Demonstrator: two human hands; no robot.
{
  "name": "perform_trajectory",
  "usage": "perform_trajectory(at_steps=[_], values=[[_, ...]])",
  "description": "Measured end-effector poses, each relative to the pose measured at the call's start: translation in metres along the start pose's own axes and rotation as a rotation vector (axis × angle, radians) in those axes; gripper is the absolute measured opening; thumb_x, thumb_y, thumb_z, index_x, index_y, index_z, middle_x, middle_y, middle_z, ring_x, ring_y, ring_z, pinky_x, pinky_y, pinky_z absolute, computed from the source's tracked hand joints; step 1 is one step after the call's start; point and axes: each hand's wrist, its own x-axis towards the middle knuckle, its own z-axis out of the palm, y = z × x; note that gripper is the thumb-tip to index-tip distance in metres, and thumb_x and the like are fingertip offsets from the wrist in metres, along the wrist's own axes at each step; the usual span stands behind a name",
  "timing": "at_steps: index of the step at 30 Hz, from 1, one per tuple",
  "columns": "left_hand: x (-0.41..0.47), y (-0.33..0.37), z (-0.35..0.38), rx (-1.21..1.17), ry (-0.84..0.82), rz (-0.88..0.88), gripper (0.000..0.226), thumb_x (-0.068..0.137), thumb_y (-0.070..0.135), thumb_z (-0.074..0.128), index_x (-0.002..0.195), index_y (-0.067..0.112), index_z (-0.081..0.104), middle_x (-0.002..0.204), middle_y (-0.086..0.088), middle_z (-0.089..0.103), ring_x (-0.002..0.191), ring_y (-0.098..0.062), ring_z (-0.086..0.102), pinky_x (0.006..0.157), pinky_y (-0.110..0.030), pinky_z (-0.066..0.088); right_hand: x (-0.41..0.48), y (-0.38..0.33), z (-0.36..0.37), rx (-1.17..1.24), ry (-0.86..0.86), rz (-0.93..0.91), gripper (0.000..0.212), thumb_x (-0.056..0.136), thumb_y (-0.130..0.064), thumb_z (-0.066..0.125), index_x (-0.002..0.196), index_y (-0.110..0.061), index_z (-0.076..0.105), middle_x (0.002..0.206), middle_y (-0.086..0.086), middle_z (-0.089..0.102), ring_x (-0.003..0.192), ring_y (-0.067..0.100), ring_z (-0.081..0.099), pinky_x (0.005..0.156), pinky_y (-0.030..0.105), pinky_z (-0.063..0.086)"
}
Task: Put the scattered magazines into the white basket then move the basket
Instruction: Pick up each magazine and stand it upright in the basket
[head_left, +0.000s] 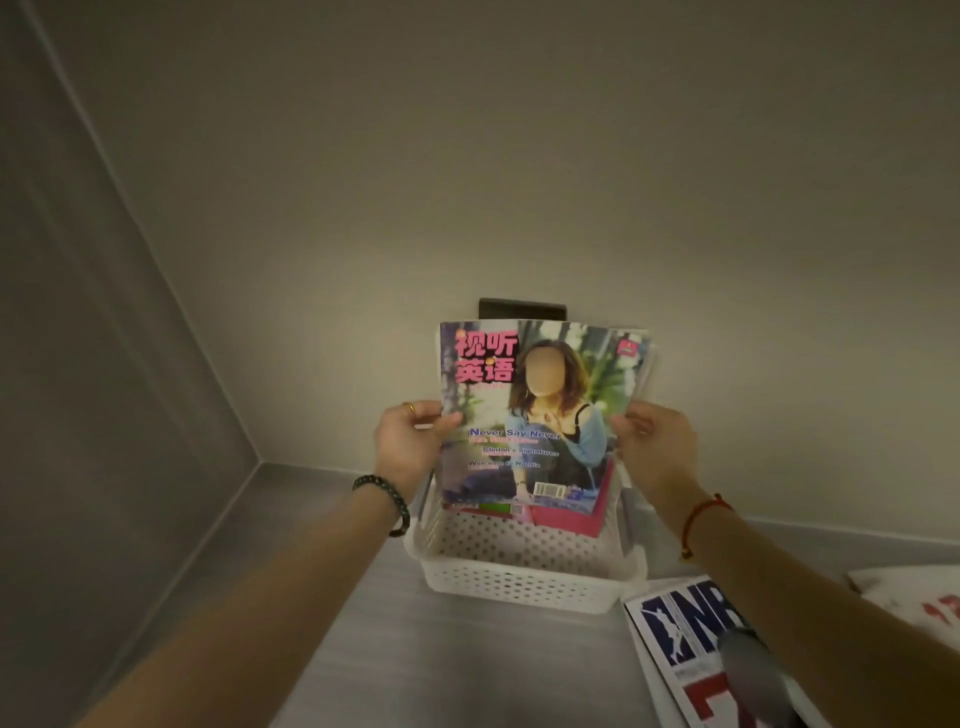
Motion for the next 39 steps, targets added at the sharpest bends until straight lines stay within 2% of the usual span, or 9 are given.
perform_trajectory(at_steps=[2, 4, 10, 20, 26, 28, 33, 36, 39], values=[[0.008, -0.015, 0.005, -0.011, 0.013, -0.034, 0.020, 0.073, 0.010, 0.073, 0.087, 0.004, 0.060, 0.093, -0.015, 0.063, 0.088, -0.032, 0.062, 0.085, -0.046, 0.053, 0.003, 0.011, 0.008, -0.006, 0.002, 0.030, 0.034, 0.081, -0.008, 0.059, 0.048, -0.015, 0.058, 0.044, -0.003, 0.058, 0.044, 0.008, 0.052, 0.045, 0.010, 0.042], [0.013, -0.029, 0.009, -0.005, 0.031, -0.061, 0.022, 0.073, 0.010, 0.073, 0.088, 0.003, 0.060, 0.094, -0.018, 0.064, 0.095, -0.037, 0.063, 0.087, -0.049, 0.053, 0.005, 0.023, 0.016, -0.008, -0.006, 0.070, 0.019, 0.080, -0.011, 0.064, 0.063, -0.003, 0.067, 0.062, 0.019, 0.066, 0.055, 0.022, 0.055, 0.058, 0.024, 0.047], [0.017, -0.051, 0.019, 0.051, 0.189, 0.007, 0.026, 0.069, 0.018, 0.077, 0.070, 0.016, 0.051, 0.077, -0.002, 0.057, 0.077, -0.022, 0.056, 0.071, -0.032, 0.051, 0.007, 0.047, 0.030, 0.028, -0.009, 0.123, 0.020, 0.079, -0.011, 0.065, 0.063, 0.000, 0.065, 0.066, 0.025, 0.065, 0.052, 0.016, 0.048, 0.045, 0.012, 0.040], [0.001, -0.050, 0.020, 0.078, 0.150, 0.006, 0.029, 0.072, 0.016, 0.074, 0.061, 0.018, 0.047, 0.065, 0.005, 0.051, 0.062, -0.007, 0.048, 0.044, -0.001, 0.039, -0.005, 0.042, 0.006, 0.104, 0.005, 0.146, 0.016, 0.077, -0.005, 0.066, 0.069, -0.019, 0.063, 0.067, 0.003, 0.064, 0.064, 0.017, 0.062, 0.054, 0.020, 0.054], [-0.054, -0.037, 0.033, 0.048, -0.060, -0.056, 0.019, 0.080, 0.013, 0.066, 0.070, 0.016, 0.051, 0.071, -0.005, 0.057, 0.065, -0.020, 0.053, 0.067, -0.035, 0.050, -0.051, 0.058, -0.051, 0.110, -0.083, 0.185, 0.012, 0.079, -0.007, 0.065, 0.076, -0.018, 0.064, 0.067, -0.001, 0.067, 0.065, 0.014, 0.068, 0.058, 0.019, 0.058], [-0.079, -0.036, 0.045, 0.070, -0.118, -0.087, 0.017, 0.081, 0.018, 0.066, 0.070, 0.020, 0.052, 0.073, -0.003, 0.058, 0.062, -0.015, 0.053, 0.057, -0.029, 0.047, -0.071, 0.070, -0.074, 0.080, -0.106, 0.195, 0.017, 0.079, -0.007, 0.065, 0.071, -0.022, 0.063, 0.069, 0.002, 0.068, 0.064, 0.012, 0.068, 0.056, 0.017, 0.057], [-0.137, -0.039, 0.092, 0.052, -0.252, -0.144, 0.010, 0.083, 0.020, 0.063, 0.079, 0.018, 0.055, 0.073, -0.001, 0.055, 0.059, -0.014, 0.052, 0.054, -0.024, 0.046, -0.108, 0.105, -0.148, 0.091, -0.074, 0.293, 0.024, 0.079, 0.000, 0.062, 0.066, -0.019, 0.063, 0.073, 0.016, 0.068, 0.067, 0.028, 0.066, 0.070, 0.036, 0.056], [-0.171, -0.042, 0.126, 0.075, -0.345, -0.154, 0.017, 0.084, 0.022, 0.062, 0.094, 0.011, 0.055, 0.077, -0.002, 0.059, 0.060, -0.013, 0.055, 0.054, -0.023, 0.047, -0.123, 0.126, -0.193, 0.076, -0.073, 0.358, 0.006, 0.082, -0.005, 0.062, 0.078, -0.007, 0.066, 0.072, 0.013, 0.069, 0.060, 0.014, 0.066, 0.056, 0.017, 0.053], [-0.200, -0.045, 0.164, 0.080, -0.419, -0.187, 0.024, 0.084, 0.022, 0.062, 0.103, 0.009, 0.054, 0.079, -0.001, 0.059, 0.063, -0.012, 0.056, 0.052, -0.021, 0.049, -0.137, 0.147, -0.238, -0.036, -0.081, 0.355, 0.011, 0.082, -0.015, 0.061, 0.074, -0.013, 0.068, 0.066, 0.009, 0.070, 0.059, 0.018, 0.065, 0.058, 0.025, 0.054]])
